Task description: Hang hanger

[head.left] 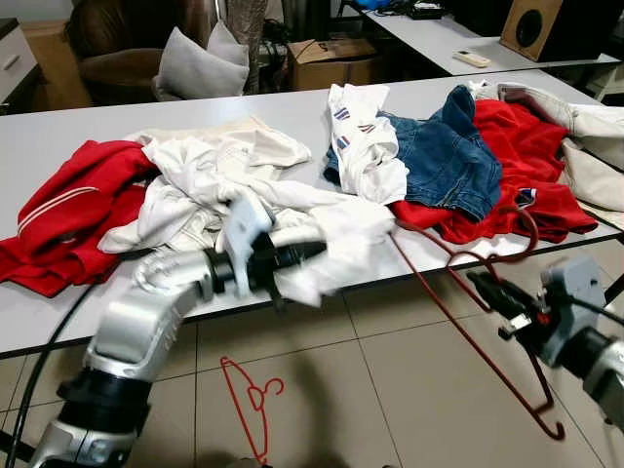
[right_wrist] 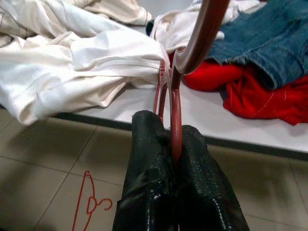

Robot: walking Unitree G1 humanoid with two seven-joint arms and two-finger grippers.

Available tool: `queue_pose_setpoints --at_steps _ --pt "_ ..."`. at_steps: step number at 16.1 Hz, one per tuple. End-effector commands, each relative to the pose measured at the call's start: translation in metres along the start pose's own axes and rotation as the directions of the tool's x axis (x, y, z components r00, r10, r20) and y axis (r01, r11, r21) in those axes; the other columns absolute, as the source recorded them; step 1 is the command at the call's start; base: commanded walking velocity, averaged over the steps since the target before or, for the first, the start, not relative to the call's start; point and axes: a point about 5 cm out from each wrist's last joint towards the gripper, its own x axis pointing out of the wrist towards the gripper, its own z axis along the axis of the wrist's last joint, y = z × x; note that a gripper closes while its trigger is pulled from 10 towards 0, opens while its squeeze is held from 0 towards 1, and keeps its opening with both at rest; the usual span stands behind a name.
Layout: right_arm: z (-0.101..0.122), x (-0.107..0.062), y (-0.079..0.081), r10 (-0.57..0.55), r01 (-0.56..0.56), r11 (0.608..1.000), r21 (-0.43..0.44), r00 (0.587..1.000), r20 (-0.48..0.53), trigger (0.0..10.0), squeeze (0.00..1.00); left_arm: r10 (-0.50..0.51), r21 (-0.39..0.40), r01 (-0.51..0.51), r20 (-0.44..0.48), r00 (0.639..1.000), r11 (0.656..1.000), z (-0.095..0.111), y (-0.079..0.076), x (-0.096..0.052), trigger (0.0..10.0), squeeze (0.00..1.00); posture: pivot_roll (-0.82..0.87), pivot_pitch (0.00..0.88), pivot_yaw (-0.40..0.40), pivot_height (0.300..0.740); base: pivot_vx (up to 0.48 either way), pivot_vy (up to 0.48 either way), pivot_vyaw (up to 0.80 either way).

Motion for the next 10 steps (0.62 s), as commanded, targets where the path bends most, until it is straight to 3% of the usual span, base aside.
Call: queue_pose_setpoints --at_steps 1,3,4,5,6,8,9,10 --pt "0.003 -0.003 -0.001 0.000 0.000 1.000 -0.018 1.000 0.020 10.0 0.00 0.098 0.024 -0.099 0.029 0.995 0.995 0.012 0.015 0.000 10.0 0.00 -0.22 0.000 0.031 0.710 0.000 0.000 0.00" --pt "0.004 -0.003 0.004 0.024 -0.024 1.000 -0.004 0.998 0.056 10.0 0.00 0.175 0.131 -0.161 -0.098 0.980 0.978 -0.003 0.023 0.006 10.0 0.00 -0.23 0.000 0.042 0.710 0.000 0.000 0.00" --pt "0.004 -0.003 0.006 0.032 -0.032 0.999 0.008 0.997 0.076 10.0 0.00 0.168 0.128 -0.154 -0.109 0.980 0.980 -0.007 0.020 0.011 10.0 0.00 -0.23 0.000 0.042 0.710 0.000 0.000 0.00" --pt "0.004 -0.003 0.008 0.037 -0.039 0.999 0.014 0.996 0.084 10.0 0.00 0.129 0.108 -0.118 -0.111 0.985 0.987 -0.009 0.013 0.016 10.0 0.57 -0.23 0.000 0.048 0.710 0.000 0.000 0.00" --pt "0.004 -0.002 0.012 0.055 -0.056 0.998 0.010 0.994 0.091 10.0 0.00 0.080 0.090 -0.069 -0.124 0.989 0.994 -0.013 0.004 0.023 10.0 1.00 -0.23 0.000 0.048 0.710 0.000 0.000 0.00" --pt "0.004 -0.003 0.016 0.062 -0.064 0.998 0.013 0.992 0.107 10.0 0.00 0.007 0.074 0.007 -0.192 0.981 0.997 -0.027 -0.011 0.030 10.0 1.00 -0.24 0.000 0.057 0.710 0.000 0.000 0.00" --pt "0.004 -0.003 0.016 0.060 -0.062 0.998 0.016 0.992 0.113 10.0 0.00 0.004 0.092 0.017 -0.226 0.974 0.996 -0.036 -0.014 0.033 10.0 0.15 -0.24 0.000 0.057 0.710 0.000 0.000 0.00" --pt "0.004 -0.004 0.017 0.061 -0.063 0.998 0.016 0.992 0.114 10.0 0.00 0.020 0.118 0.009 -0.246 0.969 0.993 -0.040 -0.014 0.033 10.0 0.00 -0.24 0.000 0.057 0.710 0.000 0.000 0.00"
